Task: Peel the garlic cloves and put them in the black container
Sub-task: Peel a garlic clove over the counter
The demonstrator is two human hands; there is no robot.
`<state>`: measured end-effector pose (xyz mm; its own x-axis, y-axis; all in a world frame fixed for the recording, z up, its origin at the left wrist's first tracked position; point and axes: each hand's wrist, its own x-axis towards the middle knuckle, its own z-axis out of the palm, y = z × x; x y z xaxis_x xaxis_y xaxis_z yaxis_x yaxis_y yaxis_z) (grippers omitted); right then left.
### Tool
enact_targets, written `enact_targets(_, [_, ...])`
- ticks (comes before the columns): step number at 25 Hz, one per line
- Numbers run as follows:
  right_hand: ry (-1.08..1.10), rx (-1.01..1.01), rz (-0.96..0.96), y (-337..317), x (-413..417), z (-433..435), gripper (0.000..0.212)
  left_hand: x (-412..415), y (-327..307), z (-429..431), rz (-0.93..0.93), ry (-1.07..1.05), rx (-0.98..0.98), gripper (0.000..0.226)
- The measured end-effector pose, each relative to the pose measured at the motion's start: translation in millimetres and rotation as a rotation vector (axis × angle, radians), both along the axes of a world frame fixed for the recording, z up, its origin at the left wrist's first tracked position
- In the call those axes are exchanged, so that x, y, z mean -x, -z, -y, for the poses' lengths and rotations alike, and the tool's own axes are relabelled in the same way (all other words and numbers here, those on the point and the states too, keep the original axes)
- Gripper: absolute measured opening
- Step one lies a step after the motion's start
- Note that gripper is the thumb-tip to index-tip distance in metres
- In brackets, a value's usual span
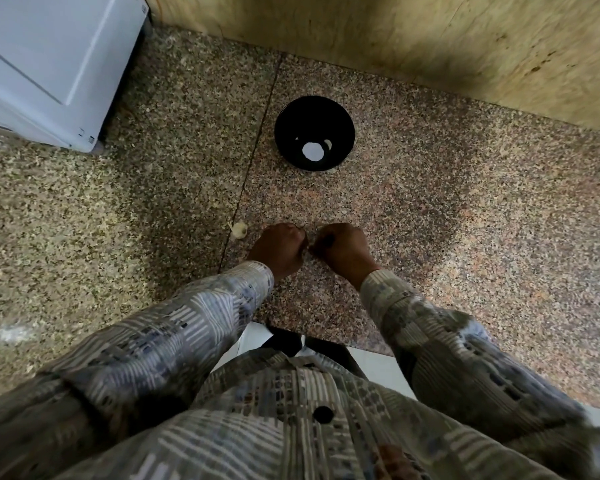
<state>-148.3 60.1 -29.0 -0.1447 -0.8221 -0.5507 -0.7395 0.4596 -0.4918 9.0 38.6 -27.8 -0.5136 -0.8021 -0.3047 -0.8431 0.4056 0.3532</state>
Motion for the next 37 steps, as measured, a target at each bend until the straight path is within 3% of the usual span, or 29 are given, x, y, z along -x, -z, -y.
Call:
enact_targets(4, [0.143,0.047,0.032,-8,-8,-5,0.014,-2,-6,1,-0.028,-0.040,-0.038,0.018])
enact_targets(8, [0.185,0.066,0.277,-15,-6,-20,0.008,-10,-16,-6,-0.211,-0.212,-0.056,0.009])
enact_targets(10, [0.405,0.029,0.550,-26,0,-17,0.008,-8,-23,-14,-0.449,-0.516,-0.224,0.009])
enact_targets(12, [0.558,-0.044,0.770,-41,-2,-13,0.010,-2,-33,-19,-0.780,-0.923,-0.546,0.009])
enact_targets(14, [0.627,-0.076,0.889,-52,-5,-11,0.006,2,-46,-19,-0.947,-1.086,-0.673,0.008])
enact_targets(16, [0.519,0.096,0.761,-60,-3,-14,0.008,4,-60,-15,-0.952,-1.096,-0.687,0.008])
enact_targets(18, [0.059,0.532,0.358,-60,5,-15,0.008,3,-73,-10,-0.992,-1.187,-0.883,0.014])
enact_targets(20, [-0.320,0.777,0.186,-65,14,-14,0.009,3,-85,-11,-1.070,-1.303,-1.155,0.021])
enact_targets(21, [-0.330,0.759,0.210,-70,15,-13,0.010,6,-90,-14,-1.083,-1.284,-1.132,0.020])
enact_targets(22, [-0.170,0.632,0.333,-75,16,-10,0.010,10,-93,-19,-1.076,-1.203,-0.977,0.018])
enact_targets(25, [0.577,-0.138,1.022,-100,19,-5,0.013,14,-92,-36,-0.753,-0.606,0.005,0.011])
enact_targets(26, [0.660,-0.249,1.113,-101,23,-4,0.014,15,-94,-39,-0.645,-0.421,0.221,0.011])
enact_targets(27, [0.649,-0.265,1.116,-104,26,-4,0.013,17,-92,-43,-0.602,-0.350,0.315,0.010])
enact_targets(28, [0.531,-0.161,1.047,-107,30,-8,0.010,24,-95,-47,-0.655,-0.432,0.258,0.008])
enact_targets(29, [0.346,0.064,0.889,-107,36,-12,0.007,29,-100,-45,-0.829,-0.689,0.018,0.008])
enact_targets(31, [-0.155,0.616,0.454,-108,49,-20,0.003,39,-112,-49,-1.248,-1.185,-0.767,0.016])
enact_targets(32, [-0.331,0.776,0.334,-107,52,-21,0.003,41,-115,-50,-1.320,-1.295,-0.953,0.018])
enact_targets(33, [-0.374,0.811,0.314,-106,52,-22,0.004,42,-115,-52,-1.277,-1.304,-0.941,0.017])
enact_targets(34, [-0.290,0.731,0.366,-106,49,-25,0.006,42,-114,-56,-1.149,-1.192,-0.707,0.013])
enact_targets(35, [-0.082,0.541,0.512,-110,47,-27,0.009,40,-113,-63,-0.953,-0.956,-0.294,0.009])
enact_targets(36, [0.156,0.270,0.724,-117,43,-30,0.012,35,-112,-69,-0.732,-0.671,0.105,0.007])
enact_targets(37, [0.343,0.015,0.921,-123,40,-34,0.014,31,-113,-74,-0.582,-0.428,0.371,0.007])
